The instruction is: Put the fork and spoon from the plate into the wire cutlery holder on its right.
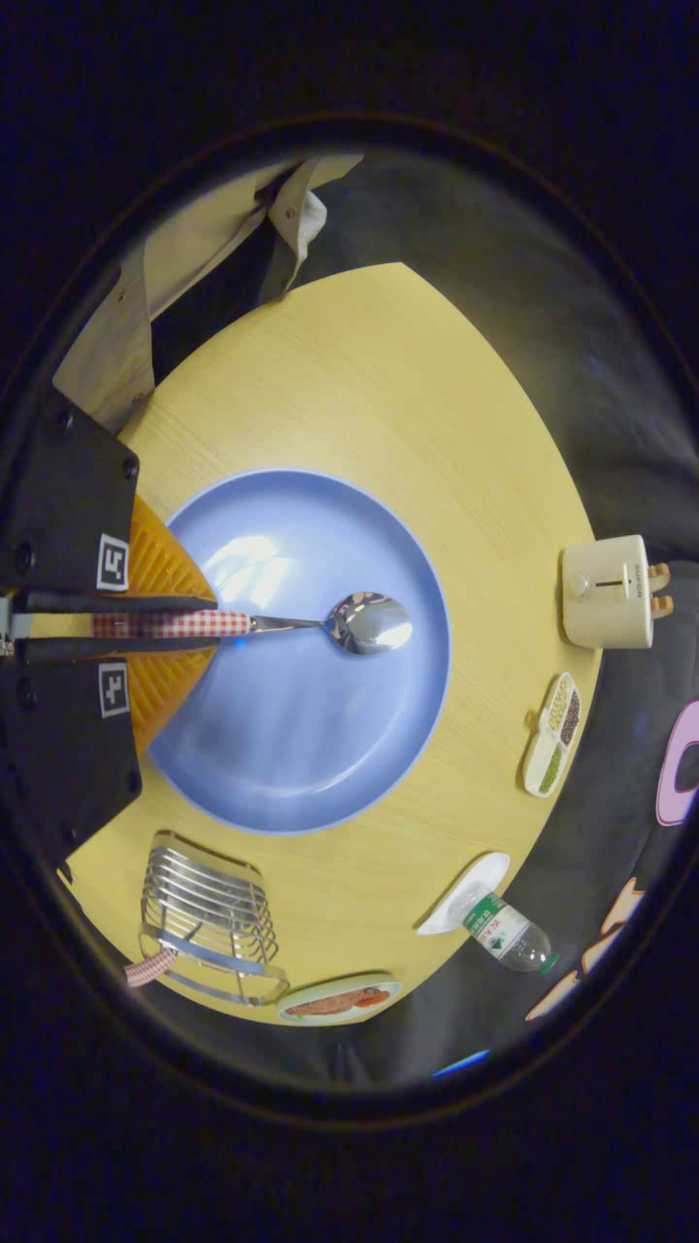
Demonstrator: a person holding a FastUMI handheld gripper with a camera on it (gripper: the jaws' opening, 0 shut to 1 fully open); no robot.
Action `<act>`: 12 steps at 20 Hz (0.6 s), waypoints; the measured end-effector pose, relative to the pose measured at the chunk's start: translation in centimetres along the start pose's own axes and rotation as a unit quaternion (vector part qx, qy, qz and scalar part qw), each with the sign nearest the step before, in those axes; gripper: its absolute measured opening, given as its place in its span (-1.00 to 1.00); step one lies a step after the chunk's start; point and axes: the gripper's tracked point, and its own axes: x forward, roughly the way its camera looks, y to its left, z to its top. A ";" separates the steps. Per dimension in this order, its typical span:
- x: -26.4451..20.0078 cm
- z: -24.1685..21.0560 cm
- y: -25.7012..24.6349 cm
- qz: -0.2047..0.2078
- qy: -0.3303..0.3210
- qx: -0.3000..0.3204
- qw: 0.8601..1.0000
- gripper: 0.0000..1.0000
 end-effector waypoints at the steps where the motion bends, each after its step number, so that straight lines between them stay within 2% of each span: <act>1: -0.7 0.4 -0.3 -0.001 -0.005 0.001 1.000 -0.75; 6: -3.5 1.3 -2.6 -0.003 -0.004 0.002 1.000 -0.75; 12: -7.0 1.2 -8.0 -0.035 0.002 -0.015 0.999 -0.75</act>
